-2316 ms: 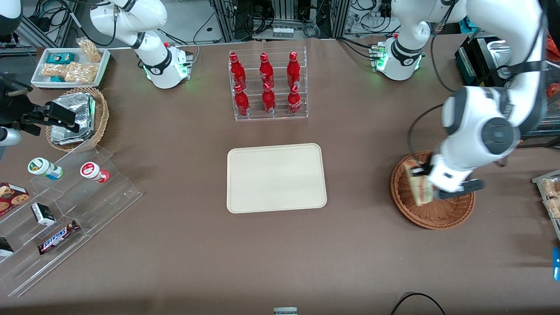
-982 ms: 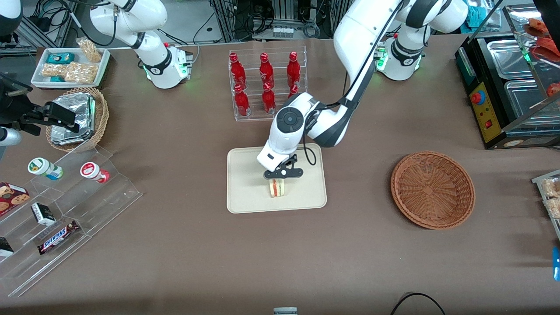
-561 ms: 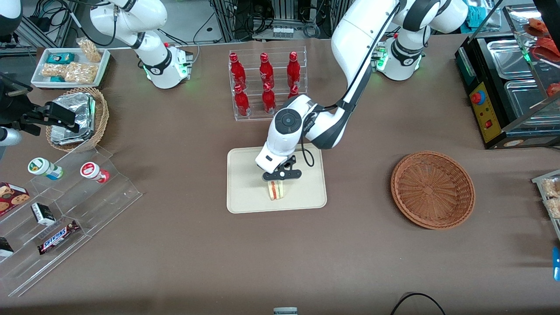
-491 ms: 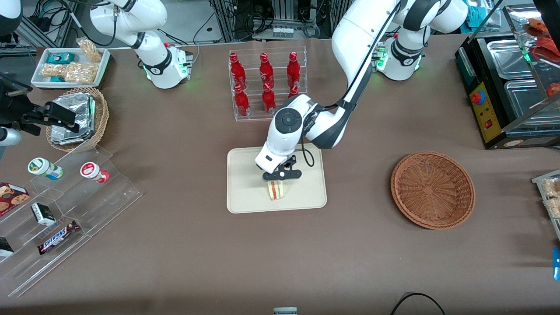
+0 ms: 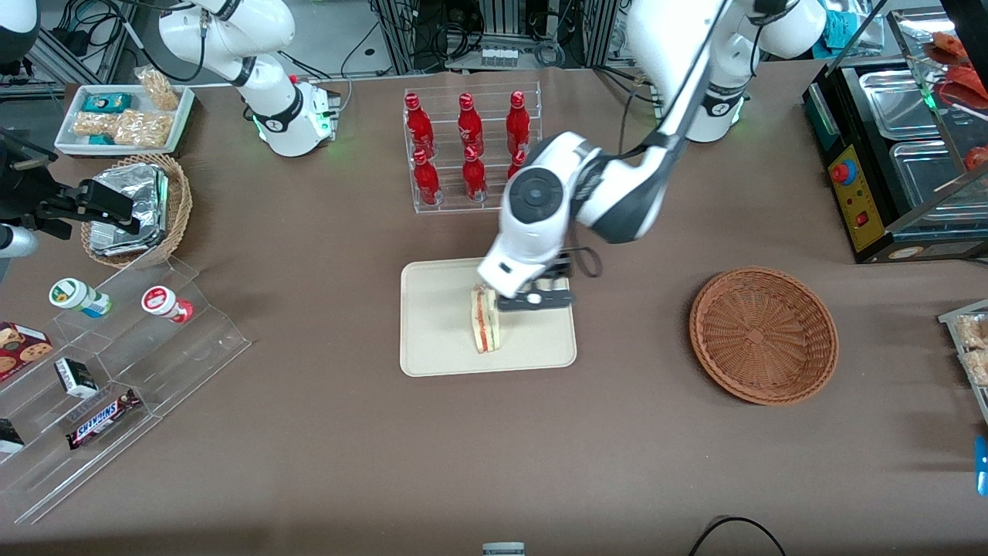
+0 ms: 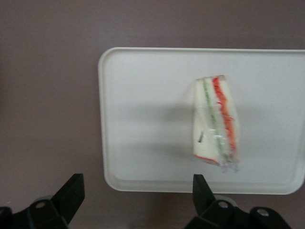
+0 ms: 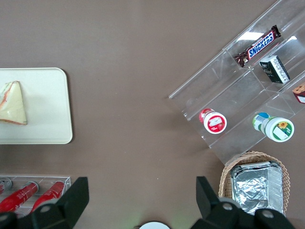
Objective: Place sandwich from basket to tray
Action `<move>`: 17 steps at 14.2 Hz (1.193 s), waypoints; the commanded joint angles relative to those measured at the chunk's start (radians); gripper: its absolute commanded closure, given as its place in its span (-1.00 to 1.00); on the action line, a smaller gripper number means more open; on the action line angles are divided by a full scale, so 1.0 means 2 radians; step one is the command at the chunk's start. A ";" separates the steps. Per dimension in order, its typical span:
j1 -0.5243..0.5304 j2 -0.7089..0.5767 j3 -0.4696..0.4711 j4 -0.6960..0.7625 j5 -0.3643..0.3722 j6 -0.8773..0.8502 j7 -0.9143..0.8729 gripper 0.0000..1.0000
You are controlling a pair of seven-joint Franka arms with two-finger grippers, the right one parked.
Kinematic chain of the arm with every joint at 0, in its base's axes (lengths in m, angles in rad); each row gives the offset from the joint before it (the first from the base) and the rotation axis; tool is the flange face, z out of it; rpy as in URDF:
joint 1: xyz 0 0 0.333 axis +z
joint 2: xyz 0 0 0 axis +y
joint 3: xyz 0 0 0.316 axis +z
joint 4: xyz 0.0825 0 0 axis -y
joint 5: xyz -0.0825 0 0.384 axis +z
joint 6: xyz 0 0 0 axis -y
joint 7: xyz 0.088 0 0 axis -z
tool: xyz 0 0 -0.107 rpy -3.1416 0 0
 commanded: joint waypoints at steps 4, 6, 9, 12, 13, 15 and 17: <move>0.044 -0.060 0.030 -0.075 0.008 -0.014 0.104 -1.00; 0.072 -0.094 0.030 -0.104 0.008 -0.018 0.147 -1.00; 0.119 -0.136 0.030 -0.118 0.009 -0.057 0.210 -1.00; 0.163 -0.178 0.030 -0.118 0.012 -0.109 0.278 -1.00; 0.187 -0.187 0.026 -0.116 0.017 -0.125 0.298 -1.00; 0.230 -0.215 0.002 -0.116 0.032 -0.142 0.319 -1.00; 0.287 -0.237 -0.045 -0.116 0.043 -0.152 0.333 -1.00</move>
